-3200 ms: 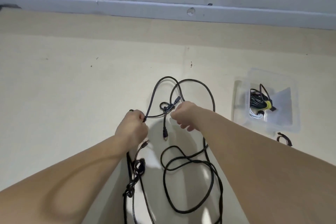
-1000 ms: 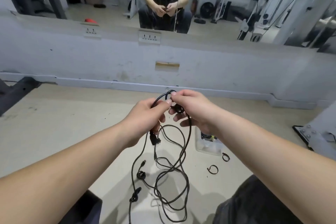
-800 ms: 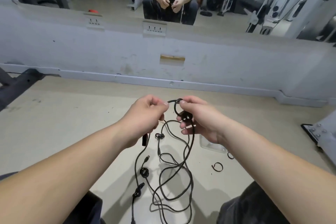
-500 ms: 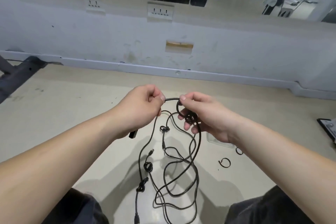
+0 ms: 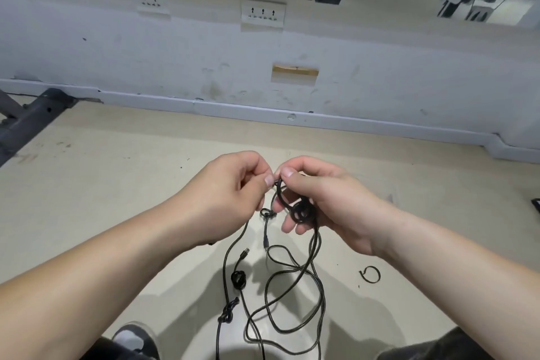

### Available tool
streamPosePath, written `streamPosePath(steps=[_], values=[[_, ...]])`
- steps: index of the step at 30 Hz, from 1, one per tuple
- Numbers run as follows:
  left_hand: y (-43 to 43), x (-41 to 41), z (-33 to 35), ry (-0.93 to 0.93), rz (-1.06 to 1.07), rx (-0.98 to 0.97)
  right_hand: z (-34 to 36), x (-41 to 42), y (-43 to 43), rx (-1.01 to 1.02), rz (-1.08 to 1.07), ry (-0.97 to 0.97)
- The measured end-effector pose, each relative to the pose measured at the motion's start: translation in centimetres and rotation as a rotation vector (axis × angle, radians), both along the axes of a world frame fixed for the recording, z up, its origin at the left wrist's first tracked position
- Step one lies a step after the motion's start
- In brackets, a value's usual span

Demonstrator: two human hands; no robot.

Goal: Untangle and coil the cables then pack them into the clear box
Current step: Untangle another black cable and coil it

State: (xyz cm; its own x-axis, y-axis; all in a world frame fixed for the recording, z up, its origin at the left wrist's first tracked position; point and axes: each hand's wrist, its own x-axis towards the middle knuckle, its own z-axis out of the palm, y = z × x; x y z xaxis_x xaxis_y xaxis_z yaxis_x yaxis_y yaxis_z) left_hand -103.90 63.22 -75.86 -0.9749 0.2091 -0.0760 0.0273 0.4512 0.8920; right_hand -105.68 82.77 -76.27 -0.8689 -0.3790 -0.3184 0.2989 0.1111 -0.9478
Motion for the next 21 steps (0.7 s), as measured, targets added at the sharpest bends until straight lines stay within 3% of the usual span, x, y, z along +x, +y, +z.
streamPosePath(steps=[3,11,21], values=[[0.6,0.2,0.3,0.031,0.06,0.043,-0.1,0.6,-0.5,-0.024,-0.038,-0.012],[-0.2,-0.6,0.6,-0.134,0.108,0.204,1.0,-0.1,0.5,-0.121,-0.326,-0.029],[0.2,-0.5,0.3,-0.025,0.249,0.201,0.7,0.7,0.3,-0.142,-0.255,0.009]])
